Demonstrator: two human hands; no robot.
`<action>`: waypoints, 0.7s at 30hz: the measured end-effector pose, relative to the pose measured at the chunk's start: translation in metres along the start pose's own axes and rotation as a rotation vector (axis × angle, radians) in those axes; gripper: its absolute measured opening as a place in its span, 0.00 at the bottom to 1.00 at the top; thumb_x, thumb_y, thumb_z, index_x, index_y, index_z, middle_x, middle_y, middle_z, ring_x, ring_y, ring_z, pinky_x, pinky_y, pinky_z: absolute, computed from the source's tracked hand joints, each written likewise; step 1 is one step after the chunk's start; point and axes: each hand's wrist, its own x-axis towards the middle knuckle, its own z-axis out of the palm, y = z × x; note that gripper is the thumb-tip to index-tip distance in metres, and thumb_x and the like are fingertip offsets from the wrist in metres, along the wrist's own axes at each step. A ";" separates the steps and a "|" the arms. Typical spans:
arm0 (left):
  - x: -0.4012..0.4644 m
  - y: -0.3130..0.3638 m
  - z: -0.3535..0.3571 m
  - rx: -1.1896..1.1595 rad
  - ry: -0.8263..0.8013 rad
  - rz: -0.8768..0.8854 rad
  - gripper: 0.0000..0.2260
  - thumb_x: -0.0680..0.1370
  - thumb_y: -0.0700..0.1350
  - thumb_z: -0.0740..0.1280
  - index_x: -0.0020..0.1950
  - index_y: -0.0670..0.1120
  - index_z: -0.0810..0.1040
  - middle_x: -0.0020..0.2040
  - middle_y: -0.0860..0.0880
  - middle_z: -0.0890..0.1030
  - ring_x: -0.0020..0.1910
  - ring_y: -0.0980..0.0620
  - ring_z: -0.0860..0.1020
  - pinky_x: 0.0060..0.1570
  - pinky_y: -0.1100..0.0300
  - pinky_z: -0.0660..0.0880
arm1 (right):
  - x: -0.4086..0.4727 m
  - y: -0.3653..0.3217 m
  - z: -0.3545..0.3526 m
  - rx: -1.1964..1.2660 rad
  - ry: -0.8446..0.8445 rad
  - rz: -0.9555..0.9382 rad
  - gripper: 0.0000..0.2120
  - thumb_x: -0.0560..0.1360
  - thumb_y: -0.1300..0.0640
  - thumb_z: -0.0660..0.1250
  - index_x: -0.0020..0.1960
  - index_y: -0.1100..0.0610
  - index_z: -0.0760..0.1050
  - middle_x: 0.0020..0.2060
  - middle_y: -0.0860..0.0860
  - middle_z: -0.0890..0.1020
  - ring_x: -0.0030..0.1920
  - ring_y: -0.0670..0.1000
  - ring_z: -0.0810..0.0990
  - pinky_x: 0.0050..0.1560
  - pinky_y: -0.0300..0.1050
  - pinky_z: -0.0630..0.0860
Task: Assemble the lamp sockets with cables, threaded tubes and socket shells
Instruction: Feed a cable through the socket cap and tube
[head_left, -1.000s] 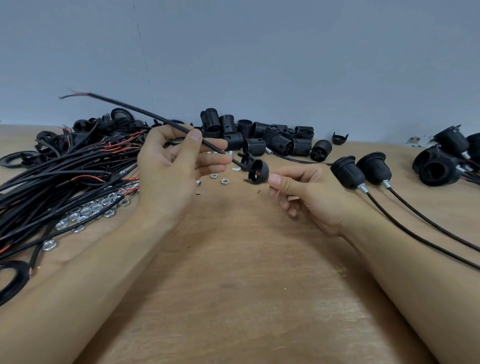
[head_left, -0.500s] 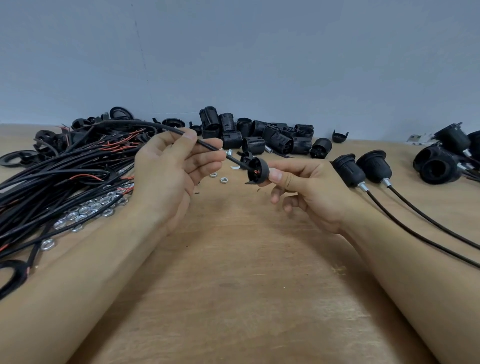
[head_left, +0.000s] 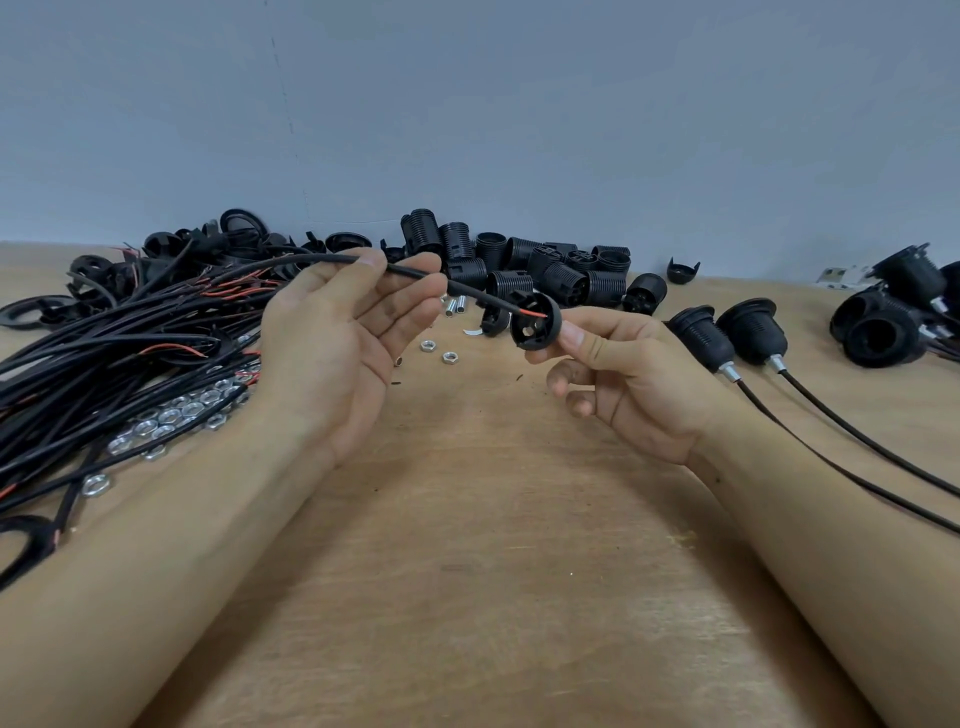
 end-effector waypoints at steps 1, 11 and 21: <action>0.000 0.000 0.000 0.012 0.000 0.006 0.05 0.83 0.38 0.60 0.47 0.41 0.71 0.42 0.42 0.86 0.38 0.51 0.84 0.38 0.63 0.79 | 0.000 0.000 0.000 0.000 -0.001 0.001 0.11 0.71 0.57 0.67 0.51 0.59 0.82 0.42 0.54 0.84 0.31 0.48 0.78 0.26 0.36 0.71; 0.001 -0.004 0.001 0.092 0.074 0.083 0.03 0.83 0.37 0.60 0.54 0.38 0.70 0.42 0.40 0.85 0.38 0.48 0.84 0.40 0.62 0.79 | 0.000 0.000 0.000 0.028 -0.035 0.002 0.09 0.73 0.57 0.66 0.47 0.56 0.85 0.42 0.54 0.84 0.32 0.48 0.79 0.27 0.36 0.71; 0.003 -0.004 -0.002 -0.020 0.053 -0.039 0.04 0.83 0.37 0.60 0.52 0.38 0.73 0.41 0.43 0.86 0.39 0.52 0.85 0.39 0.64 0.79 | 0.000 -0.001 -0.001 0.039 -0.031 0.010 0.10 0.73 0.57 0.66 0.50 0.60 0.82 0.42 0.54 0.84 0.31 0.47 0.78 0.27 0.36 0.71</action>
